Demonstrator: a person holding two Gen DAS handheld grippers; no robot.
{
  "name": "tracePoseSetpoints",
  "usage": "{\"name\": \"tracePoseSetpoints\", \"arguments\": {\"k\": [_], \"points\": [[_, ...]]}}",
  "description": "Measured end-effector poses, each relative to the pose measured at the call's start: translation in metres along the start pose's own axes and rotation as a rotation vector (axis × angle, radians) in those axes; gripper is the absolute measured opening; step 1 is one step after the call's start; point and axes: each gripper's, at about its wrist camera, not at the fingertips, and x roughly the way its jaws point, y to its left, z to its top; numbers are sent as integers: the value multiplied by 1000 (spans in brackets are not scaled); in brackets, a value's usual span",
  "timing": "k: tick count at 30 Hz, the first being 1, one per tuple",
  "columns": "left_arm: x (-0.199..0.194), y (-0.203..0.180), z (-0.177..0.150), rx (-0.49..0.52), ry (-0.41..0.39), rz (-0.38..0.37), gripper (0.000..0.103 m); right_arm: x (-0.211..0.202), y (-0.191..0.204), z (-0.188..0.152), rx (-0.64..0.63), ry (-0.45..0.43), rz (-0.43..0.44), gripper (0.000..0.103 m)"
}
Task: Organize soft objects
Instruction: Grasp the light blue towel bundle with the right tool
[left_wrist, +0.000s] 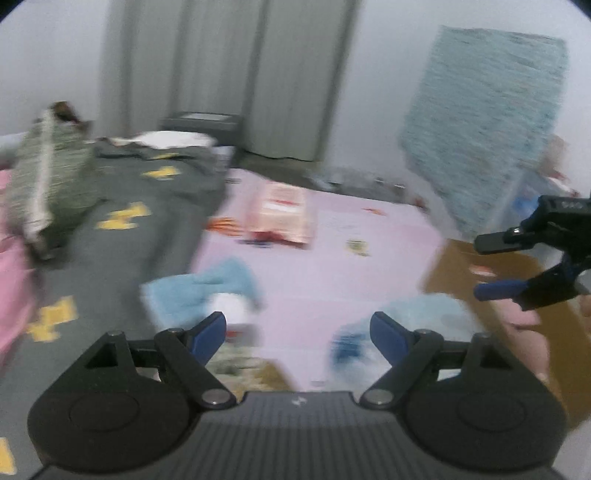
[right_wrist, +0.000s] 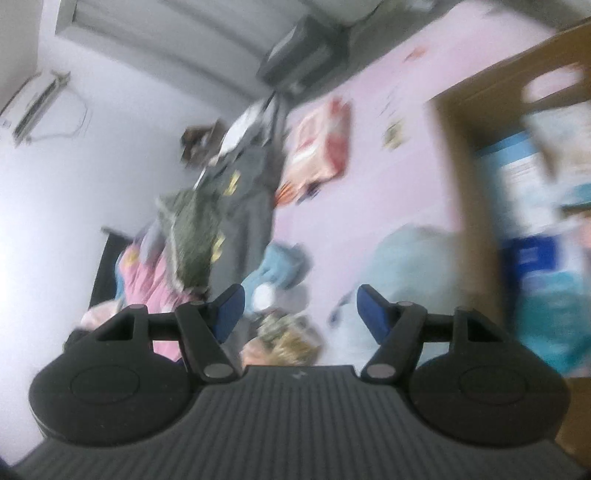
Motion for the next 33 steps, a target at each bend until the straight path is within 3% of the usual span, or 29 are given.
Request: {"name": "tracePoseSetpoints", "arguments": {"k": [5, 8, 13, 18, 24, 31, 33], "points": [[17, 40, -1, -66, -7, 162, 71, 88, 34, 7, 19, 151, 2, 67], [32, 56, -1, -85, 31, 180, 63, 147, 48, 11, 26, 234, -42, 68], [63, 76, 2, -125, 89, 169, 60, 221, 56, 26, 14, 276, -106, 73], [103, 97, 8, -202, 151, 147, 51, 274, 50, 50, 16, 271, -145, 74], [144, 107, 12, -205, 202, 167, 48, 322, 42, 63, -54, 298, -188, 74], [163, 115, 12, -225, 213, 179, 48, 347, 37, 62, -113, 371, -138, 73], [163, 116, 12, -229, 208, 182, 43, 350, 38, 60, -129, 385, -123, 66]]}}
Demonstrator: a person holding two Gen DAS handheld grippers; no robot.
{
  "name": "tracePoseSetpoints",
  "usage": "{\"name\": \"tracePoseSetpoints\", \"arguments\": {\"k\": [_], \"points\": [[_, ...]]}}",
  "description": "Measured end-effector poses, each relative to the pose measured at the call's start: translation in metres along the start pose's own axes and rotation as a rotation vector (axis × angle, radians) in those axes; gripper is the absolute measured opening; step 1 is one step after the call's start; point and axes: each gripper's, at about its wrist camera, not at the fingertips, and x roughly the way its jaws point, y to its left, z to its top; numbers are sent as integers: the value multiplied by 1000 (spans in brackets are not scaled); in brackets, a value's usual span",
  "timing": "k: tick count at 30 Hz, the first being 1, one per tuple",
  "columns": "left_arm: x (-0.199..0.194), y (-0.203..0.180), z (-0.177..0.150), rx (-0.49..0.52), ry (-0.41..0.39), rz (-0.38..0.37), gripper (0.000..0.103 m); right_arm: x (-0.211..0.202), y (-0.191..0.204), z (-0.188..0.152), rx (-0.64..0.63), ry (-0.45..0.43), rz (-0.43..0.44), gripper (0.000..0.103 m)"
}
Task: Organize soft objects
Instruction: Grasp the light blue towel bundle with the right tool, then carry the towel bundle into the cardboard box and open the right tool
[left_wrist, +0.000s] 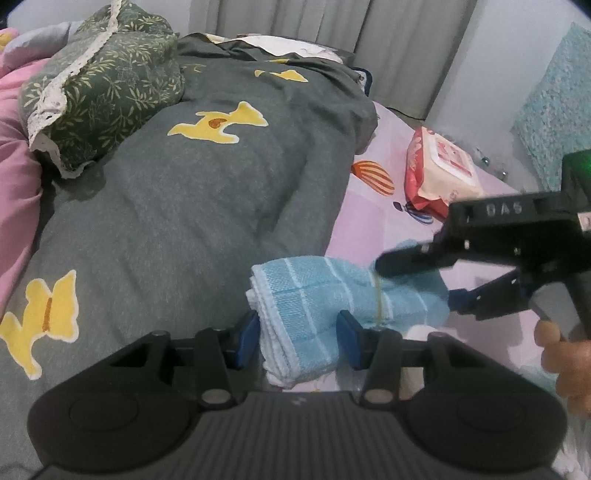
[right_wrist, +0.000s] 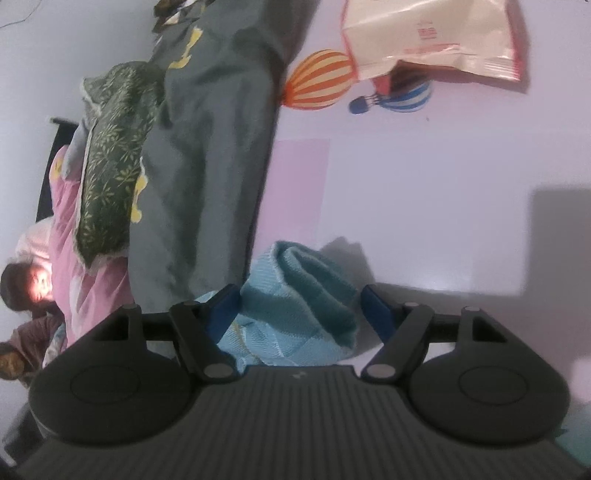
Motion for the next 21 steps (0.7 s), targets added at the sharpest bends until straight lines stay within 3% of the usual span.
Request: {"name": "tracePoseSetpoints", "arguments": {"k": [7, 12, 21], "points": [[-10, 3, 4, -10, -31, -2, 18, -5, 16, -4, -33, -27, -2, 26], [-25, 5, 12, -21, -67, -15, 15, -26, 38, -9, -100, -75, 3, 20], [-83, -10, 27, -12, -185, -46, 14, -84, 68, -18, -152, -179, 65, 19]]}}
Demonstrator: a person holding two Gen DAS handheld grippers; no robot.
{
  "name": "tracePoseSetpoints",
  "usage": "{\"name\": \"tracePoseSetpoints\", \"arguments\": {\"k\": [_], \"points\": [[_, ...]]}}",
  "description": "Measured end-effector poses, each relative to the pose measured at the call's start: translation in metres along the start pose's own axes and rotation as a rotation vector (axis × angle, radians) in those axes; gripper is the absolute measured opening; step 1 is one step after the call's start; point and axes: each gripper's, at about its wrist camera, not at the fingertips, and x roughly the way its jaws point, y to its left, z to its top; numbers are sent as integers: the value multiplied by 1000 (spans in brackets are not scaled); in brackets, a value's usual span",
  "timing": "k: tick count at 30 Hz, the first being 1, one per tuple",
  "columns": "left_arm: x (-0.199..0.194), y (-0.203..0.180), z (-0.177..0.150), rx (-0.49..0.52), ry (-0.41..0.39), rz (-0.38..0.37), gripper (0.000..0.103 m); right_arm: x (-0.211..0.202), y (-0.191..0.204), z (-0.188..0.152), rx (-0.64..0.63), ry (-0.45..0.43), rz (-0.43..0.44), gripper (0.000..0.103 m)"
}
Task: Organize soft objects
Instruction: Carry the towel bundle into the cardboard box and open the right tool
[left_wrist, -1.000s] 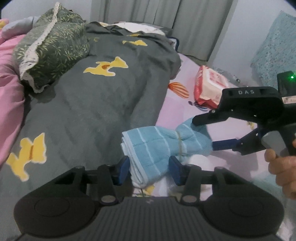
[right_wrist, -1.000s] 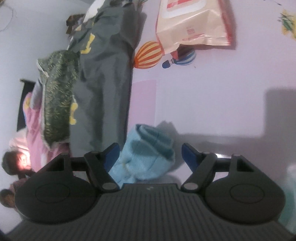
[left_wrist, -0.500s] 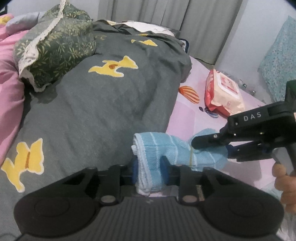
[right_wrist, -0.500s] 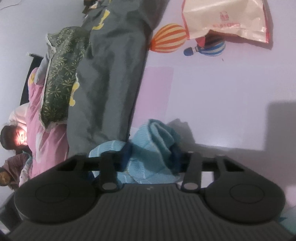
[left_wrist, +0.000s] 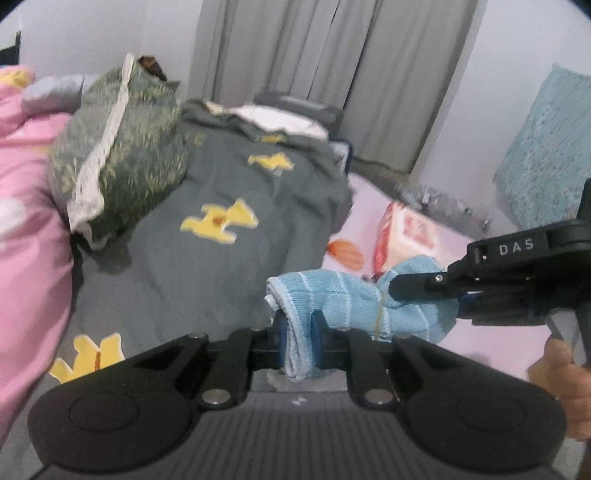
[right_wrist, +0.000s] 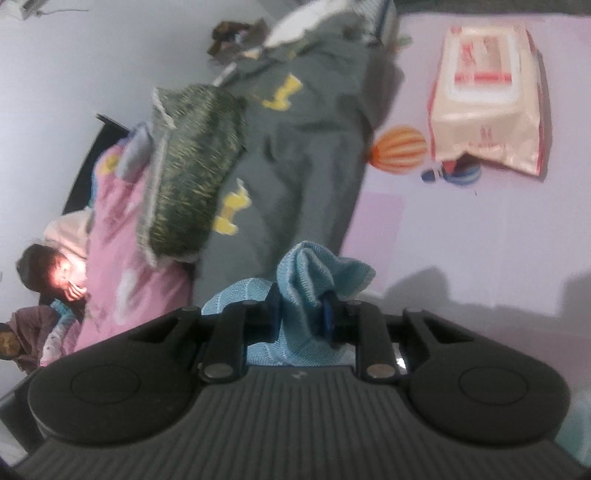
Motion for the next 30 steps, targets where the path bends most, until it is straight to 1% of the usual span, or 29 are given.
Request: {"name": "tracePoseSetpoints", "arguments": {"k": [4, 7, 10, 13, 17, 21, 25, 28, 30], "points": [[-31, -20, 7, 28, -52, -39, 14, -43, 7, -6, -4, -58, 45, 19], [-55, -45, 7, 68, -84, -95, 14, -88, 2, -19, 8, -109, 73, 19], [-75, -79, 1, 129, -101, -175, 14, -138, -12, -39, 34, -166, 85, 19], [-88, -120, -10, 186, -95, -280, 14, -199, -37, -71, 68, -249, 72, 19], [-91, -187, -32, 290, -48, -421, 14, -277, -77, -119, 132, -385, 25, 19], [-83, -251, -59, 389, 19, -525, 15, -348, -117, -176, 219, -544, -52, 19], [-71, -306, -84, 456, 105, -613, 16, -396, -151, -224, 307, -664, -121, 19], [-65, -338, -100, 491, 144, -651, 18, -425, -169, -255, 345, -755, -186, 18], [-58, -356, -108, 521, 162, -643, 21, -441, -181, -271, 367, -813, -239, 18]]}}
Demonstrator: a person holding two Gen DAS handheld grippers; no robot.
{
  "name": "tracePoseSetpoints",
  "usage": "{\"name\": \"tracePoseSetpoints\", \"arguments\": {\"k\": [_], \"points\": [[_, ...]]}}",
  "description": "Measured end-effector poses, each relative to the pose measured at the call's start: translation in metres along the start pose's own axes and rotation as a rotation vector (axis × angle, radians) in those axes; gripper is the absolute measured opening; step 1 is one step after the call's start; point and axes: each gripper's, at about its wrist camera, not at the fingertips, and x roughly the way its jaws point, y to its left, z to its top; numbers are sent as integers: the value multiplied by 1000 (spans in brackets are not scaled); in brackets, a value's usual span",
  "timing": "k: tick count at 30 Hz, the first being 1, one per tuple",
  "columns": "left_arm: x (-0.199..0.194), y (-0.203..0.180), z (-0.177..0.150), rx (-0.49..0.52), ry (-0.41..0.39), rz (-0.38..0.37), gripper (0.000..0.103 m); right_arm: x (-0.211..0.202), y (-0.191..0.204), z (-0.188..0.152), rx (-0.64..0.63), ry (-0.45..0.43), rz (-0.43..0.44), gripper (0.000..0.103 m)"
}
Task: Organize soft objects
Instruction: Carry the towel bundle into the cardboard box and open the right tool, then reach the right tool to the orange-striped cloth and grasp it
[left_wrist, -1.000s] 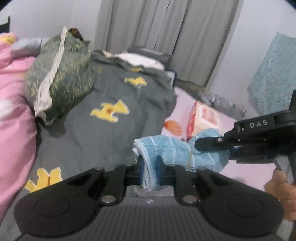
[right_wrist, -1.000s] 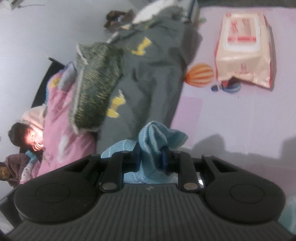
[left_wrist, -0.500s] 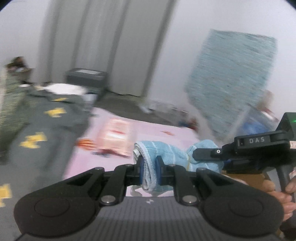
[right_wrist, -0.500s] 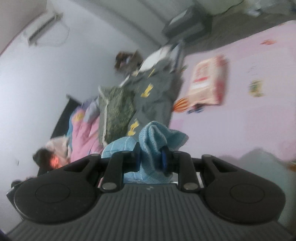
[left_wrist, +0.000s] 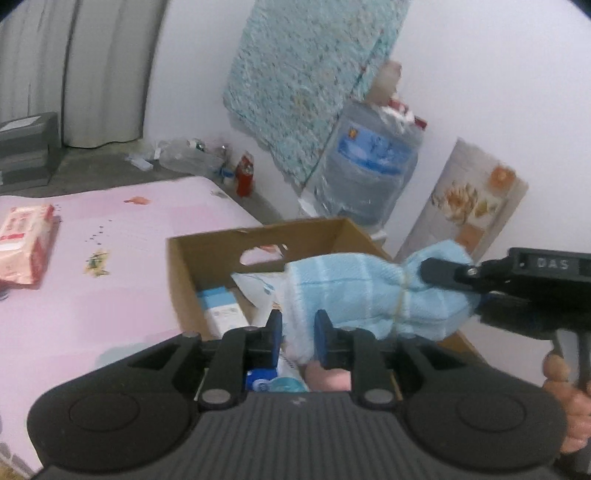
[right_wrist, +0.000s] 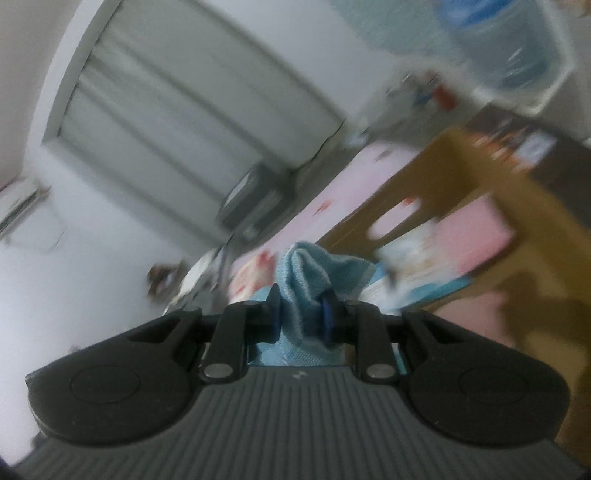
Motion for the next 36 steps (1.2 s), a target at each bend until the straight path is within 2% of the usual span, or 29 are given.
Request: {"name": "tracePoseSetpoints", "arguments": {"k": [3, 7, 10, 14, 16, 17, 19, 21, 26, 31, 36], "points": [[11, -9, -1, 3, 21, -4, 21, -10, -19, 1, -8, -84, -82, 18], [4, -9, -8, 7, 20, 13, 32, -2, -40, -6, -93, -173, -263, 18], [-6, 2, -13, 3, 18, 55, 36, 11, -55, -14, -164, -183, -394, 19], [-22, 20, -17, -13, 10, 96, 41, 21, -64, -27, -218, -164, -489, 25], [-31, 28, -19, -27, -4, 108, 44, 18, -66, -30, -233, -161, -511, 35], [-36, 31, -19, -31, -15, 113, 45, 15, -65, -32, -237, -164, -518, 38], [-44, 37, -20, -46, -40, 133, 47, 4, -61, -35, -234, -183, -523, 51], [-54, 43, -23, -65, -75, 157, 49, -11, -56, -38, -229, -204, -519, 54], [-75, 59, -36, -101, -97, 188, 51, -29, -44, -48, -227, -240, -485, 55], [-92, 77, -56, -146, -104, 224, 56, -27, -29, -42, -219, -237, -433, 55], [-119, 102, -81, -200, -103, 256, 70, -22, -11, -51, -183, -186, -327, 59]]}}
